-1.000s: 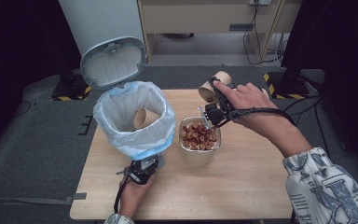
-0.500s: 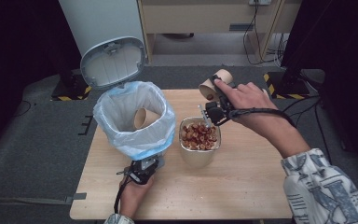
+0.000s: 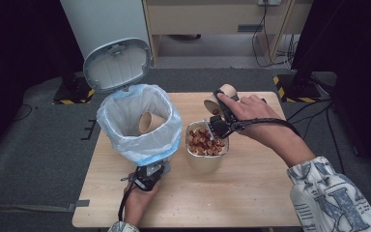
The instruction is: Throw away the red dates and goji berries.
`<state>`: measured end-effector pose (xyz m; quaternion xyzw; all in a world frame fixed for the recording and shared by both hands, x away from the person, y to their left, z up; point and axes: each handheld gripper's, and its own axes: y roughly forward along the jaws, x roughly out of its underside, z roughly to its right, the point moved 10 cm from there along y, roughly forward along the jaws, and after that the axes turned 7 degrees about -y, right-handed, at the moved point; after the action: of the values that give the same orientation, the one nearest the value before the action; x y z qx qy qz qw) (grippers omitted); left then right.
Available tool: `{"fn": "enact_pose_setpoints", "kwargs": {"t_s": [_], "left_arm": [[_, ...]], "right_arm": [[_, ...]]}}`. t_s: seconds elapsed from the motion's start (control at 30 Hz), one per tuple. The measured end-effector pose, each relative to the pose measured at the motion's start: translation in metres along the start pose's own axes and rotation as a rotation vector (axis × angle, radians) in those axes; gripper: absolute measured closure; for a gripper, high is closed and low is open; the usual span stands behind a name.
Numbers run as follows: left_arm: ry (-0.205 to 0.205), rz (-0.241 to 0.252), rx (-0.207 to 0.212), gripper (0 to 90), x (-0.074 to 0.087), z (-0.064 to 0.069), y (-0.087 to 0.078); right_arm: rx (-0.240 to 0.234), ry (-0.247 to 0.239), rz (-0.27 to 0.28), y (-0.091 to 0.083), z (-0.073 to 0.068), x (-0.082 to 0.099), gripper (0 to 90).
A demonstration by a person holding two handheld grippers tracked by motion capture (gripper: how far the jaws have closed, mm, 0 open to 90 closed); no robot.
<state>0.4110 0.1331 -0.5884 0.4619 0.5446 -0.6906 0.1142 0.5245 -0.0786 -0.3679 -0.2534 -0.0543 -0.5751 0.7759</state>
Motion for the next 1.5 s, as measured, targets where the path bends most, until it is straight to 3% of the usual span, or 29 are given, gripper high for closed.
{"fn": "enact_pose_setpoints", "kwargs": {"t_s": [0.03,0.07,0.1,0.13,0.17,0.2,0.23,0.4,0.43,0.47,0.5,0.6,0.63,0.67,0.77,1.0,1.03,1.07,1.2,1.5], "left_arm": [[0.049,-0.003,-0.005,89.6,-0.001,-0.004,0.0],[0.054,-0.004,-0.003,89.7,-0.001,-0.005,0.0],[0.054,-0.004,-0.003,89.7,-0.001,-0.005,0.0],[0.057,0.003,0.004,89.7,-0.002,-0.004,0.0],[0.057,0.003,0.004,89.6,-0.002,-0.004,0.0],[-0.002,0.006,0.004,89.7,-0.001,0.0,0.0],[-0.002,0.006,0.004,89.6,-0.001,0.0,0.0],[0.007,0.006,0.004,89.7,-0.001,-0.001,0.0],[0.007,0.006,0.004,89.7,-0.001,-0.001,0.0],[-0.001,0.006,0.005,89.6,-0.001,0.0,0.0],[-0.001,0.006,0.005,89.7,-0.001,0.0,0.0],[0.014,0.008,0.006,89.6,-0.001,-0.001,0.0],[0.014,0.008,0.006,89.7,-0.001,-0.001,0.0],[0.017,0.008,0.006,89.6,-0.001,-0.002,0.0],[0.013,0.008,0.006,89.7,-0.001,-0.001,0.0],[0.022,0.008,0.006,89.7,-0.001,-0.002,0.0],[-0.021,-0.001,-0.007,89.7,0.001,-0.001,-0.001],[-0.032,0.003,-0.004,89.6,0.001,0.0,0.0],[-0.028,0.003,0.001,89.6,0.001,0.0,0.0],[-0.026,0.0,0.003,89.6,0.001,0.0,0.0]], "right_arm": [[-0.016,0.033,0.002,0.0,-0.002,0.003,32.6],[-0.035,0.107,0.021,0.001,-0.004,0.006,32.5],[-0.035,0.107,0.021,0.001,-0.004,0.006,32.5],[-0.046,0.166,0.038,0.001,-0.006,0.007,32.5],[-0.046,0.166,0.038,0.001,-0.006,0.007,32.5],[-0.059,0.225,0.062,0.003,-0.008,0.007,32.5],[-0.059,0.225,0.062,0.003,-0.008,0.007,32.5],[-0.092,0.347,0.111,0.006,-0.01,0.007,32.4],[-0.092,0.347,0.111,0.006,-0.01,0.007,32.4],[-0.105,0.392,0.123,0.007,-0.011,0.008,32.4],[-0.105,0.392,0.123,0.007,-0.011,0.008,32.4],[-0.133,0.488,0.153,0.008,-0.013,0.012,32.4],[-0.133,0.488,0.153,0.008,-0.013,0.012,32.4],[-0.145,0.527,0.166,0.009,-0.014,0.014,32.3],[-0.149,0.556,0.172,0.01,-0.015,0.016,32.3],[-0.16,0.684,0.192,0.01,-0.016,0.033,32.2],[-0.162,0.702,0.198,0.01,-0.016,0.034,32.1],[-0.166,0.727,0.207,0.009,-0.016,0.036,32.1],[-0.166,0.768,0.203,0.009,-0.018,0.045,32.1],[-0.173,0.812,0.198,0.009,-0.027,0.052,32.1]]}}
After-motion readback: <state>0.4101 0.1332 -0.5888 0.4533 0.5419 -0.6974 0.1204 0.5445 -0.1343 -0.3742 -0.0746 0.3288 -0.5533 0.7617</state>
